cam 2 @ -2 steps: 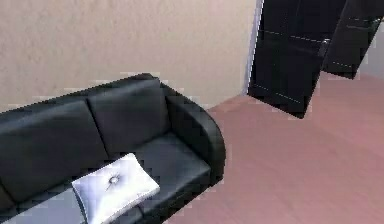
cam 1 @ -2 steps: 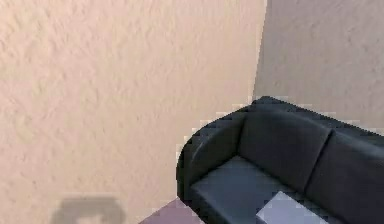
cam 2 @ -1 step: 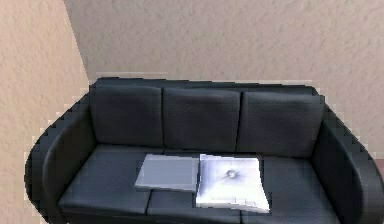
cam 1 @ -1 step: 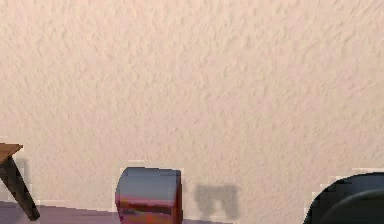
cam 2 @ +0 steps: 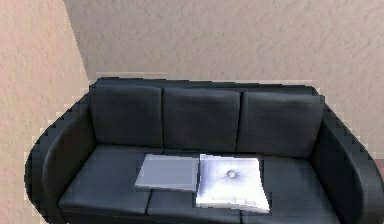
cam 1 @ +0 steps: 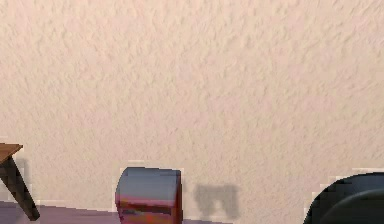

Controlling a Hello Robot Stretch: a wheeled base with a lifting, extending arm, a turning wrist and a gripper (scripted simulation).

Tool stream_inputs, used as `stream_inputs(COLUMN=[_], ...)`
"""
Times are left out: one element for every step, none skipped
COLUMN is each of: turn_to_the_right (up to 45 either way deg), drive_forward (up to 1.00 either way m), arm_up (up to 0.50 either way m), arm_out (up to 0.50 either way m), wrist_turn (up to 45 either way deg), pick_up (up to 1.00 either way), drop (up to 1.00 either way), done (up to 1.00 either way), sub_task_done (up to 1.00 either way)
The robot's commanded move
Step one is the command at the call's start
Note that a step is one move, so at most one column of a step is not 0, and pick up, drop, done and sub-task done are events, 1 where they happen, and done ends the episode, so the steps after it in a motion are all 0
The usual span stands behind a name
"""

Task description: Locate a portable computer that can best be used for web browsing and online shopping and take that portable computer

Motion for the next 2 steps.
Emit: stream_inputs(turn_to_the_right=[0.0, 0.0], drive_forward=[0.0, 0.0], arm_up=[0.0, 0.0], arm_out=[0.48, 0.0], wrist_turn=[0.0, 45.0], pick_up=[0.0, 0.0], drop=[0.0, 0.0], done=[0.0, 0.0], sub_task_done=[0.0, 0.0])
